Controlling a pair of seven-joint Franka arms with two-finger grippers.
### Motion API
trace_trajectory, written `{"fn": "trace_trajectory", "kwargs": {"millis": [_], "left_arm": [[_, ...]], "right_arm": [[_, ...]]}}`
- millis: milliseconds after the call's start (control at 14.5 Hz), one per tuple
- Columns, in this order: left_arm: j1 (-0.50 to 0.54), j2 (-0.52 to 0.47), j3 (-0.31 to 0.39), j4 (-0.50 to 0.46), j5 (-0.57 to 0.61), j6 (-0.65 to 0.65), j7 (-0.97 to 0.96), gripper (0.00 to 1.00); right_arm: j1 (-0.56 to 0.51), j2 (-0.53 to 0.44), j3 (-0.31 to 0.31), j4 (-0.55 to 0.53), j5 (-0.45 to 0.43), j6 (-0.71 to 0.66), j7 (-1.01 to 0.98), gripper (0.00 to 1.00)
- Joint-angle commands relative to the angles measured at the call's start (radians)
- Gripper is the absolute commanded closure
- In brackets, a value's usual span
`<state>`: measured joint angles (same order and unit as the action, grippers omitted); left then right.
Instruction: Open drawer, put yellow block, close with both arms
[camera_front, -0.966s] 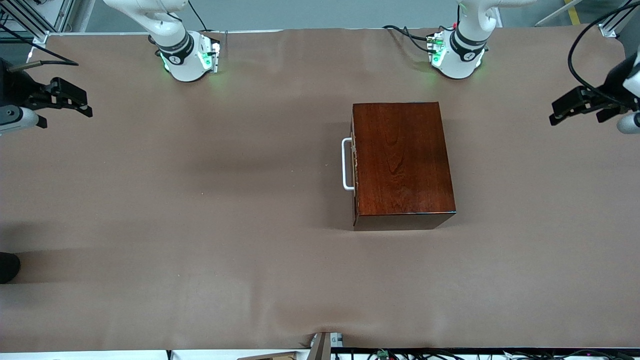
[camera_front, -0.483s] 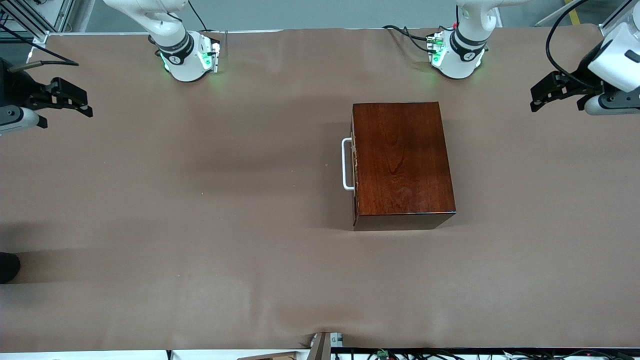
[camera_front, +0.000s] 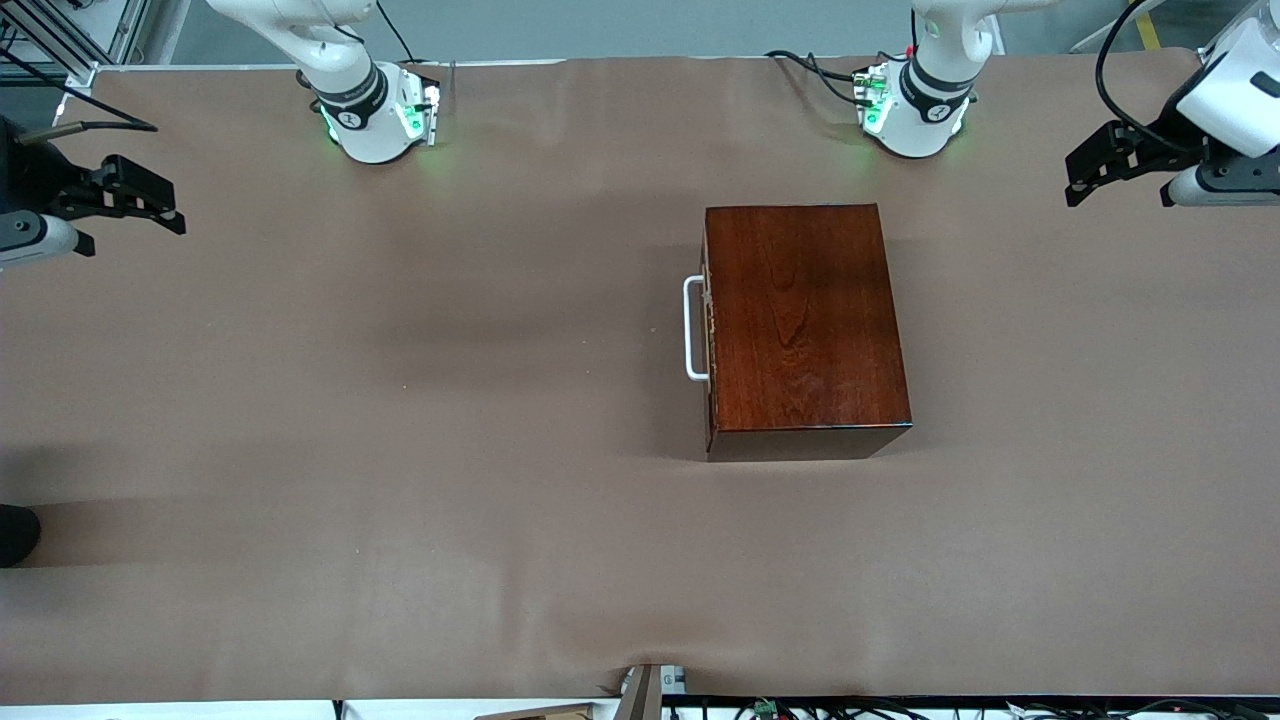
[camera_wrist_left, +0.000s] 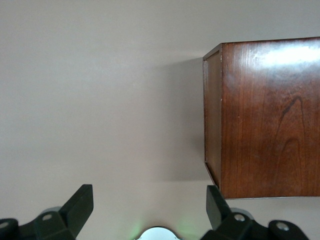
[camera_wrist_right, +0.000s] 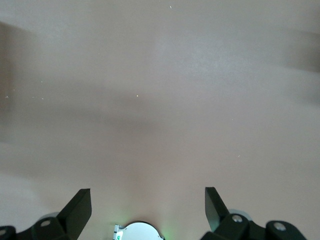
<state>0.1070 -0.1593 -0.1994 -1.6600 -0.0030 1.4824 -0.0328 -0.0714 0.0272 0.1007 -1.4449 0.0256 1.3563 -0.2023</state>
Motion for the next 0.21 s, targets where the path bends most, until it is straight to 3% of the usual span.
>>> {"fn": "trace_trajectory", "kwargs": {"millis": [0, 138], "left_arm": [[0.020, -0.009, -0.006, 0.029, -0.008, 0.002, 0.051, 0.00], [0.022, 0.010, -0.006, 0.054, -0.006, 0.001, 0.048, 0.00]], "right_arm": [[-0.011, -0.036, 0.010, -0.032, -0.003, 0.003, 0.012, 0.00], [-0.011, -0.035, 0.010, -0.032, -0.003, 0.003, 0.012, 0.00]]}}
